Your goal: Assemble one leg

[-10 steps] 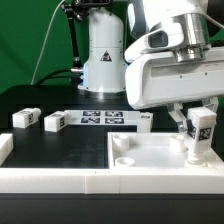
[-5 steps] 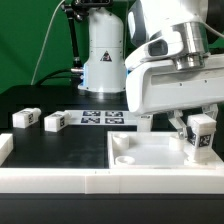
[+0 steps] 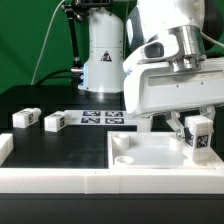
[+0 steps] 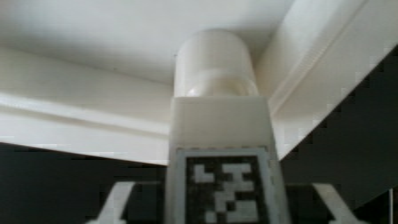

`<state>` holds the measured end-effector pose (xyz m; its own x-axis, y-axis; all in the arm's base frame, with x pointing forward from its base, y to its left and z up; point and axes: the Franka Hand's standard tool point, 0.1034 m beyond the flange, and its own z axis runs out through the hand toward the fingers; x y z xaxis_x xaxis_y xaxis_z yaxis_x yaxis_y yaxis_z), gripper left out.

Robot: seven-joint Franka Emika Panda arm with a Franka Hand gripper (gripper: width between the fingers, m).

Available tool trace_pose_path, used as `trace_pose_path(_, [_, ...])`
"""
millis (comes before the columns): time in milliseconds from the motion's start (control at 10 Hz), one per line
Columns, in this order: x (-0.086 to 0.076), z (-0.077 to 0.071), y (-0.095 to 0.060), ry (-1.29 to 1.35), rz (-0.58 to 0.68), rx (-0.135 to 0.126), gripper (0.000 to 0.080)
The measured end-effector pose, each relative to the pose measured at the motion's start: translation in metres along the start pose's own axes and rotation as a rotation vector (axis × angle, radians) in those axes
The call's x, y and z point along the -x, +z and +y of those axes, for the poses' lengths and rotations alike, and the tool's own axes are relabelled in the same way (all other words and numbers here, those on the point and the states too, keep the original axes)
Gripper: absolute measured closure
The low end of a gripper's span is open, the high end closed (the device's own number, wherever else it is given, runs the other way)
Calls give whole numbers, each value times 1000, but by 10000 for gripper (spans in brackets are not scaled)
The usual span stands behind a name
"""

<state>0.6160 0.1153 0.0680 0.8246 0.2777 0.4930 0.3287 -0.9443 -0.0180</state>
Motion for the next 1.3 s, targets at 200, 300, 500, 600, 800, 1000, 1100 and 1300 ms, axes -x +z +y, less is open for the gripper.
trace_pose_path(200, [0,0,0,0,0,0,509])
trace_pose_path(300, [0,0,0,0,0,0,257])
trace_pose_path(500, [0,0,0,0,0,0,174])
trace_pose_path(600, [0,0,0,0,0,0,153])
trace_pose_path(800, [0,0,0,0,0,0,150])
trace_pose_path(1000, [0,1,0,0,0,1,150])
trace_pose_path(1100, [-2,6,-4,3,-5,4,150])
trace_pose_path(1300, [-7,8,-15,1,-40,0,150])
